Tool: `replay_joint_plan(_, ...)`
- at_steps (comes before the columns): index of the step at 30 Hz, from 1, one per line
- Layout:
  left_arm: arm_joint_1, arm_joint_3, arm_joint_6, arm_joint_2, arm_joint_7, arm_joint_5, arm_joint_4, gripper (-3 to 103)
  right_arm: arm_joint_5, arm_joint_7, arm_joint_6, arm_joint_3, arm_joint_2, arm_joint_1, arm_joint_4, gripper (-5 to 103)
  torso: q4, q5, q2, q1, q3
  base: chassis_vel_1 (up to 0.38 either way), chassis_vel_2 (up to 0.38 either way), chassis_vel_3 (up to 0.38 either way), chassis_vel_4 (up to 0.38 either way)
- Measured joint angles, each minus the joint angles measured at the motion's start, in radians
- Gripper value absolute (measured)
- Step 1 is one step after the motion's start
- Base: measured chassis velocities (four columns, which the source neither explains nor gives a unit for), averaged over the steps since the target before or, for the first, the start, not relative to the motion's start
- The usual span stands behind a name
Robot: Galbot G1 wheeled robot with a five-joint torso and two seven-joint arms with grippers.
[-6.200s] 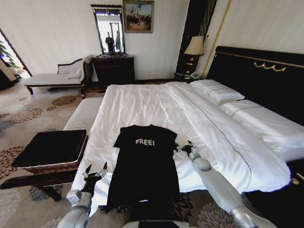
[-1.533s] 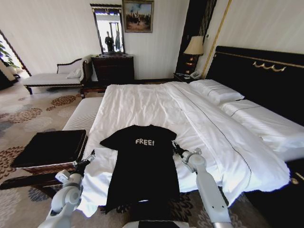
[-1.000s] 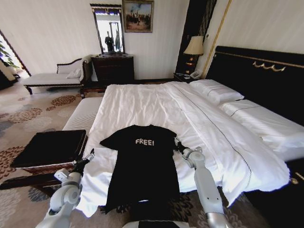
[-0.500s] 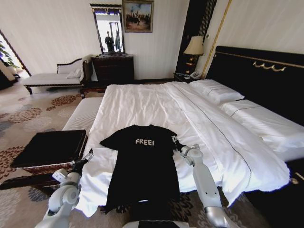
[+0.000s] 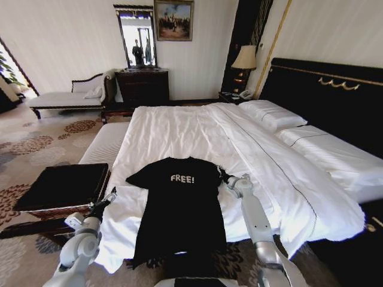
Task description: Fold the clothes on the bed and place them into the basket.
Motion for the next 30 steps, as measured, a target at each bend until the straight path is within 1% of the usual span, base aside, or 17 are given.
replay_joint_plan(2,0.003,-0.002,0.0,0.0,0.0,-0.001,-0.001,100,-0.002,-0.003,0.002,0.002,0.002,0.002,0.0,100,-0.0001,0.0,0.0,0.0,0.0,0.0,0.0,0.0,0.0)
replay_joint_plan(7,0.013,-0.014,0.0,-0.001,0.007,-0.005,0.003,100,0.016,-0.005,0.019,0.007,-0.006,-0.004,0.067,100,0.0003,0.0001,0.0,0.0,0.0,0.0,0.0,0.0,0.0)
replay_joint_plan(10,0.01,-0.017,-0.002,-0.005,0.01,-0.007,0.012,100,0.066,0.013,0.02,-0.002,-0.039,-0.007,0.143,100,-0.0002,-0.0002,0.0,0.0,0.0,0.0,0.0,0.0,0.0)
replay_joint_plan(12,0.009,-0.016,-0.002,-0.005,0.009,-0.008,0.012,100,0.069,0.015,0.02,-0.005,-0.041,-0.007,0.148,100,-0.0002,-0.0002,0.0,0.0,0.0,0.0,0.0,0.0,0.0)
replay_joint_plan(14,0.005,-0.011,-0.002,-0.008,0.01,-0.008,0.013,100,0.089,0.023,0.014,-0.029,-0.056,-0.011,0.183,100,-0.0001,0.0,0.0,0.0,0.0,0.0,0.0,0.0,0.0)
replay_joint_plan(17,0.003,-0.009,-0.002,-0.01,0.01,-0.008,0.015,100,0.094,0.024,0.009,-0.049,-0.066,-0.022,0.205,100,0.0001,0.0,0.0,0.0,0.0,0.0,0.0,0.0,0.0)
replay_joint_plan(19,0.003,-0.009,-0.003,-0.011,0.012,-0.007,0.02,100,0.074,0.02,0.006,-0.057,-0.071,-0.037,0.217,100,0.0002,-0.0001,0.0,0.0,0.0,0.0,0.0,0.0,0.0)
replay_joint_plan(20,0.005,-0.012,-0.003,-0.011,0.014,-0.009,0.021,100,0.04,0.012,0.006,-0.057,-0.075,-0.047,0.217,100,0.0002,0.0001,0.0,0.0,0.0,0.0,0.0,0.0,0.0)
replay_joint_plan(21,0.005,-0.012,-0.003,-0.011,0.014,-0.009,0.021,100,0.04,0.012,0.006,-0.057,-0.075,-0.047,0.217,100,0.0002,0.0001,0.0,0.0,0.0,0.0,0.0,0.0,0.0)
replay_joint_plan(23,0.014,-0.016,-0.006,-0.011,0.023,-0.011,0.024,100,-0.036,-0.019,0.013,-0.052,-0.093,-0.075,0.209,100,0.0001,0.0001,0.0,0.0,0.0,0.0,0.0,0.0,0.0)
replay_joint_plan(24,0.014,-0.016,-0.006,-0.011,0.023,-0.011,0.024,100,-0.036,-0.019,0.013,-0.052,-0.093,-0.075,0.209,100,0.0001,0.0001,0.0,0.0,0.0,0.0,0.0,0.0,0.0)
replay_joint_plan(27,0.019,-0.014,-0.011,-0.011,0.029,-0.01,0.028,100,-0.071,-0.058,0.016,-0.046,-0.119,-0.104,0.187,100,-0.0005,0.0001,0.0,0.0,0.0,0.0,0.0,0.0,0.0)
replay_joint_plan(30,0.017,-0.004,-0.011,-0.014,0.029,-0.005,0.027,100,-0.085,-0.082,0.018,-0.045,-0.124,-0.103,0.147,100,-0.0002,0.0,0.0,0.0,0.0,0.0,0.0,0.0,0.0)
